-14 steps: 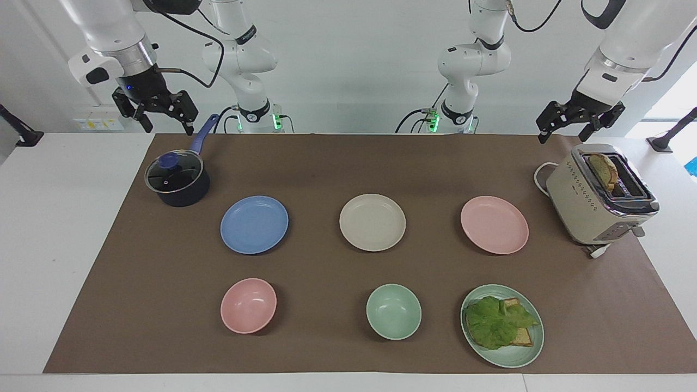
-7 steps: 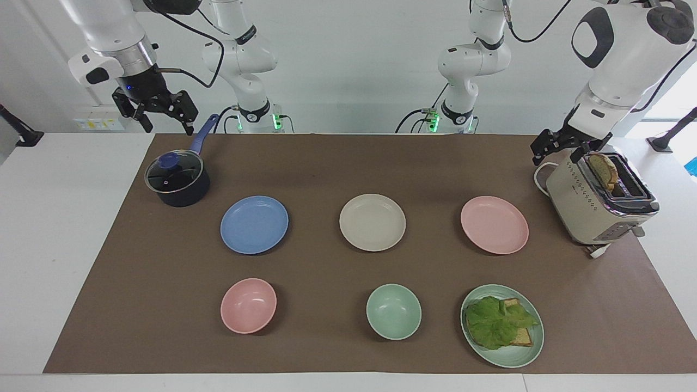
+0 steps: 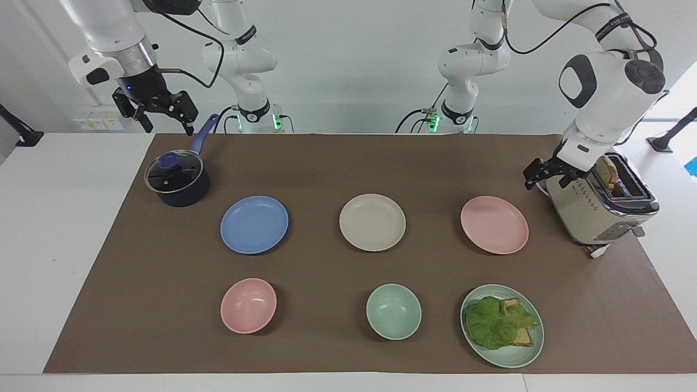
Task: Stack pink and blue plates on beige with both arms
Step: 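Reach the left gripper to the rim of the pink plate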
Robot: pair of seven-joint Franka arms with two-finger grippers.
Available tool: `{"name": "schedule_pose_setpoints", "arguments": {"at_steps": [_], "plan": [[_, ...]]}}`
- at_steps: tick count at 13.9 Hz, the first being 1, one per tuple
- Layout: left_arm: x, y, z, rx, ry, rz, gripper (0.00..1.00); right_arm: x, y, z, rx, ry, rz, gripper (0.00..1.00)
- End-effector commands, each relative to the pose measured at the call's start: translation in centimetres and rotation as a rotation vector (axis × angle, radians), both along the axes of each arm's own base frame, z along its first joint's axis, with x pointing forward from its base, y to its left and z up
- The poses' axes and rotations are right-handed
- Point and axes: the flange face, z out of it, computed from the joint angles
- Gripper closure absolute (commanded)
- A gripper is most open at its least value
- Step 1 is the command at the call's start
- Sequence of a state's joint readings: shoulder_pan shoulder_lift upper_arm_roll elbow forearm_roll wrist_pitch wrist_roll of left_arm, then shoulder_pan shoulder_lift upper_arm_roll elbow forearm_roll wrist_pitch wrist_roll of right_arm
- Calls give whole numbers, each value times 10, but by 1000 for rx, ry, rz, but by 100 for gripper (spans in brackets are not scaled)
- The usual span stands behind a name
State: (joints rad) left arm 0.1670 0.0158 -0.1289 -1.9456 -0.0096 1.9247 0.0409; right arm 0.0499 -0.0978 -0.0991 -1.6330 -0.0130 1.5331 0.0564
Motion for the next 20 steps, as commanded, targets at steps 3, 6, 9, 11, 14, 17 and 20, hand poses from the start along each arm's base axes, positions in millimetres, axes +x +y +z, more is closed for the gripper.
{"name": "schedule_pose_setpoints", "arguments": {"at_steps": [3,6,9,11,14,17,20], "plan": [[9,9,-66,-30,22,5,0,-7,-2,0,2,9,-11,0],[4,21,-109,-33,18,25,0,-7,-2,-1,3,10,-11,0],[2,23,-123,-33,10,29,0,-7,-2,0,3,9,-11,0],[3,22,-139,-39,36,28,0,-7,-2,-1,3,10,-11,0],[3,22,-150,-39,35,45,0,-7,-2,0,3,9,-11,0],[1,28,-160,-44,49,55,0,-7,-2,0,3,9,-12,0],[1,27,-163,-44,60,56,22,-8,-2,0,3,9,-12,0]]}}
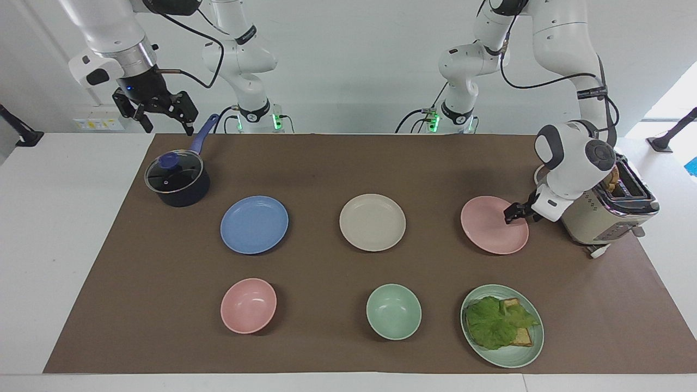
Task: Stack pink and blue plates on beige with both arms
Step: 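Reach the left gripper to the rim of the pink plate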
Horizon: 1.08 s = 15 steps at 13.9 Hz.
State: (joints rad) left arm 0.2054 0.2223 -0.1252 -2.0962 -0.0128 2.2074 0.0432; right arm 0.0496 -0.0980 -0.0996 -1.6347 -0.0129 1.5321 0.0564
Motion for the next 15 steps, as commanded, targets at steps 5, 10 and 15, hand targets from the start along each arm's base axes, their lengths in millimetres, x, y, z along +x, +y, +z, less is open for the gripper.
{"name": "schedule_pose_setpoints", "arguments": {"at_steps": [5,10,15], "plan": [[-1,-1,-2,-13,-7,4,79,-7,-2,2,2,4,-12,0],[6,-3,19,-19,33,-8,100,-7,-3,1,3,6,-12,0],[14,-9,54,-25,86,-26,100,-7,-3,1,3,6,-12,0]]}}
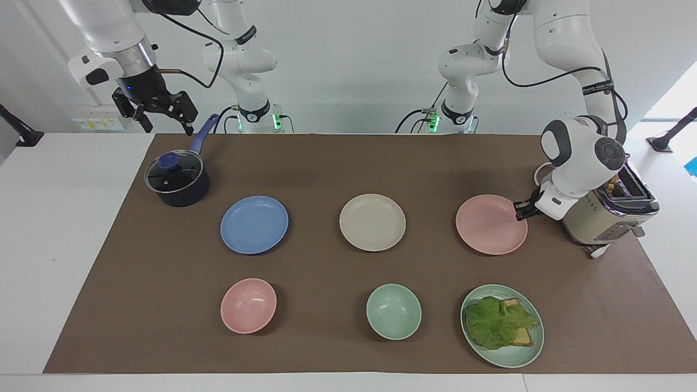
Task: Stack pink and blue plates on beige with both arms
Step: 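Reach the left gripper to the rim of the pink plate, then slide the pink plate onto the beige plate while the right gripper reaches the blue plate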
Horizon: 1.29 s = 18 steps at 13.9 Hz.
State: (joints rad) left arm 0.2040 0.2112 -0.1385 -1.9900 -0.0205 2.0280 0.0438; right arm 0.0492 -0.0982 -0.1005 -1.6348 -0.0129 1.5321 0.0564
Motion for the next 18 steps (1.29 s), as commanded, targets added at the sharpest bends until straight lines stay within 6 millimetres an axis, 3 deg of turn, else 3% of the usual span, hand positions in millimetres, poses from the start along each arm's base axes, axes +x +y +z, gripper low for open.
{"name": "schedule_pose_setpoints", "arguments": {"at_steps": [1,3,7,9,11,13,15,18], "plan": [[5,-4,23,-13,31,-17,100,-7,-2,1,3,6,-10,0],[4,-8,40,-14,43,-24,100,-7,-3,1,3,6,-12,0],[-1,-34,85,-76,52,-35,100,-11,-5,-4,5,14,-15,0],[-5,-66,95,-116,38,-56,100,-10,-5,-4,5,11,-16,0],[-8,-101,93,-119,43,-59,100,-9,-7,-6,4,0,-18,0],[-14,-132,96,-155,34,-85,100,-2,-7,-17,4,-32,-22,0],[-21,-157,95,-186,14,-87,100,3,0,-38,3,-22,-3,0],[-30,-217,90,-188,-13,-66,100,7,1,-97,6,1,26,0]]}}
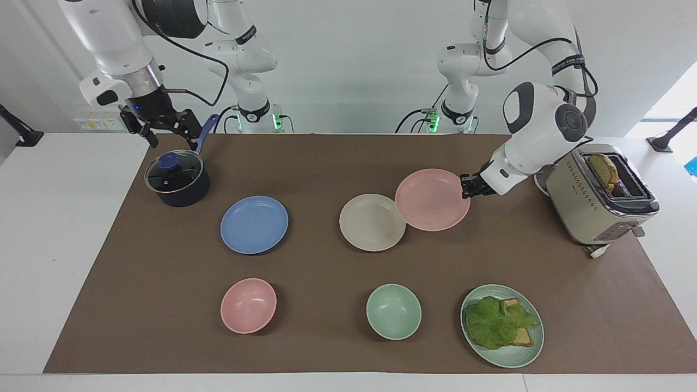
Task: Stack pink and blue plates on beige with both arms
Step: 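Slide the pink plate onto the beige plate while the right gripper reaches the blue plate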
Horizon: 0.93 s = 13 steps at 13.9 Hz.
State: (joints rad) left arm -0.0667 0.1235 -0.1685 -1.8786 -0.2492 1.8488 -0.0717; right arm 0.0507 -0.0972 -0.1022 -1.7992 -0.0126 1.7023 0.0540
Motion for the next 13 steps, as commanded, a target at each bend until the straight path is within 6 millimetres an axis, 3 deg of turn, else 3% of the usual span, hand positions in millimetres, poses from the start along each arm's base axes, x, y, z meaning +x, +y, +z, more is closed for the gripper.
{"name": "schedule_pose_setpoints", "arguments": {"at_steps": [1,5,8,9,11,13], "plan": [[-18,-48,-10,-14,-38,43,100,0,1,-52,4,6,29,0],[-35,-88,-37,-45,-67,80,100,26,1,-115,13,42,37,0],[-39,-114,-61,-51,-61,122,100,31,-1,-146,13,22,40,0],[-39,-120,-65,-51,-70,132,100,31,3,-168,17,27,47,0],[-39,-121,-66,-52,-71,132,100,33,4,-212,47,33,71,0],[-39,-121,-70,-50,-68,136,100,33,4,-233,62,39,93,0]]}}
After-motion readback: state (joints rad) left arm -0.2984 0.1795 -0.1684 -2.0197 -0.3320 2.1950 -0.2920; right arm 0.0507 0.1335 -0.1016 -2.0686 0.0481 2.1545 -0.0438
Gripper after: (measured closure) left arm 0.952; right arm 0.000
